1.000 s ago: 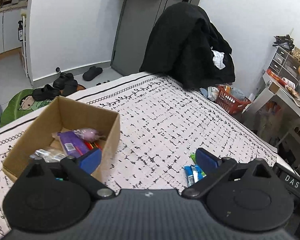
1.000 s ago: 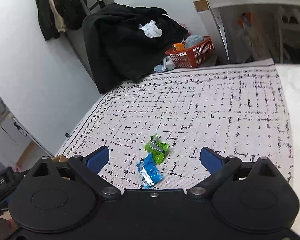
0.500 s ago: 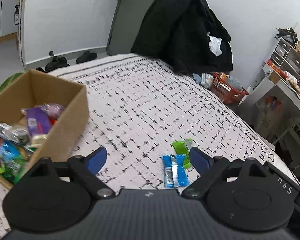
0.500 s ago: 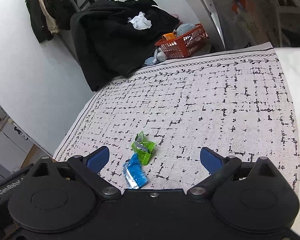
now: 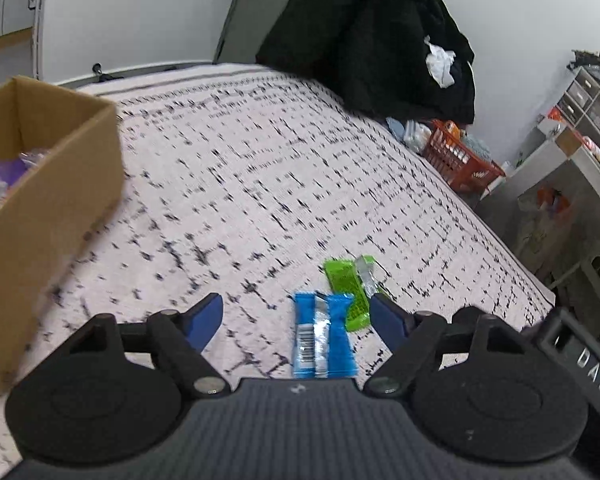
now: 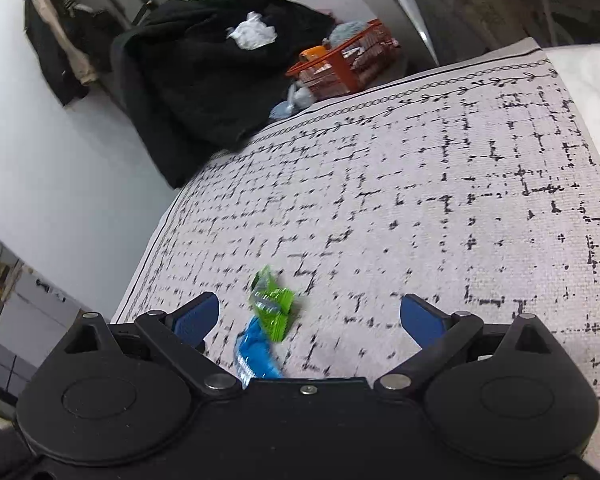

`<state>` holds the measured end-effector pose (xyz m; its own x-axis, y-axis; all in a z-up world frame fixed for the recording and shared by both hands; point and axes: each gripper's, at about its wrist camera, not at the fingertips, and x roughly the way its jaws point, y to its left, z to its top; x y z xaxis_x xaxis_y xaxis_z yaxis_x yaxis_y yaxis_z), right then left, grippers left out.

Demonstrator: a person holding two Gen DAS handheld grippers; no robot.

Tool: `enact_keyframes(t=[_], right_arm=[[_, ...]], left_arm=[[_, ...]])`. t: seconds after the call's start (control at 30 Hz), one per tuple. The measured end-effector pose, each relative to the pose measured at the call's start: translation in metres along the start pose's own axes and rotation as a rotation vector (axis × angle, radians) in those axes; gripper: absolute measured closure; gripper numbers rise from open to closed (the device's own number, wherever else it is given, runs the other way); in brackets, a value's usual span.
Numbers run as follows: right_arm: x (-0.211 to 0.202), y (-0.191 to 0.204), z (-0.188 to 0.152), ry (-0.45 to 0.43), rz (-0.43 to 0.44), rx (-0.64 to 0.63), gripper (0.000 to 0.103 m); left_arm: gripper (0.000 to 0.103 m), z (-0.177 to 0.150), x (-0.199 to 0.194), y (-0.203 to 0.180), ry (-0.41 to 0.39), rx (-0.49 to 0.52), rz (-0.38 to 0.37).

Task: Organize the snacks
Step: 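Move both open tools back to the blue and green packets, then grasp the blue packet with the left tool while the right tool grasps the green packet, then carry both packets over the cardboard box and open both tools to drop them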

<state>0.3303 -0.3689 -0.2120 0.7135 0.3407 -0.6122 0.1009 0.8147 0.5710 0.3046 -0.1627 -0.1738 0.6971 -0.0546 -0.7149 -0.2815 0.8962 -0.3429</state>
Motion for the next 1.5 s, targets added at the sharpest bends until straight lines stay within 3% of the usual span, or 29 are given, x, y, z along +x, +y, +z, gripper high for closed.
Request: enact_keyframes(t=[0.27,0.47,0.57,0.7,1.07,1.13,1.23,1.5], right_arm=[[0.022,-0.008,0.009,0.014,0.026,0.031,0.005],[0.038,0.002,0.012,0.049,0.061,-0.033,0.007],[0.046,0.008,0.01,0.074,0.076,-0.065,0.013],[0.059,0.019,0.008,0.116,0.081,-0.114,0.025],[0.09,0.047,0.003,0.147,0.052,-0.22,0.031],[0.093,0.051,0.002,0.147,0.04,-0.244,0.037],[0.094,0.05,0.001,0.156,0.03,-0.246,0.067],[0.074,0.057,-0.004,0.146,0.023,-0.263,0.071]], left_arm=[[0.04,-0.008,0.034,-0.009,0.066,-0.01,-0.009],[0.07,-0.011,0.049,-0.009,0.087,-0.005,0.0],[0.076,-0.008,0.049,-0.005,0.087,-0.014,-0.007],[0.077,-0.003,0.044,0.003,0.082,-0.022,0.01],[0.077,0.017,0.023,0.03,0.041,-0.037,0.057],[0.077,0.022,0.017,0.035,0.032,-0.038,0.063],[0.077,0.029,0.009,0.042,0.022,-0.041,0.066],[0.077,0.042,-0.019,0.054,-0.005,-0.04,0.059]])
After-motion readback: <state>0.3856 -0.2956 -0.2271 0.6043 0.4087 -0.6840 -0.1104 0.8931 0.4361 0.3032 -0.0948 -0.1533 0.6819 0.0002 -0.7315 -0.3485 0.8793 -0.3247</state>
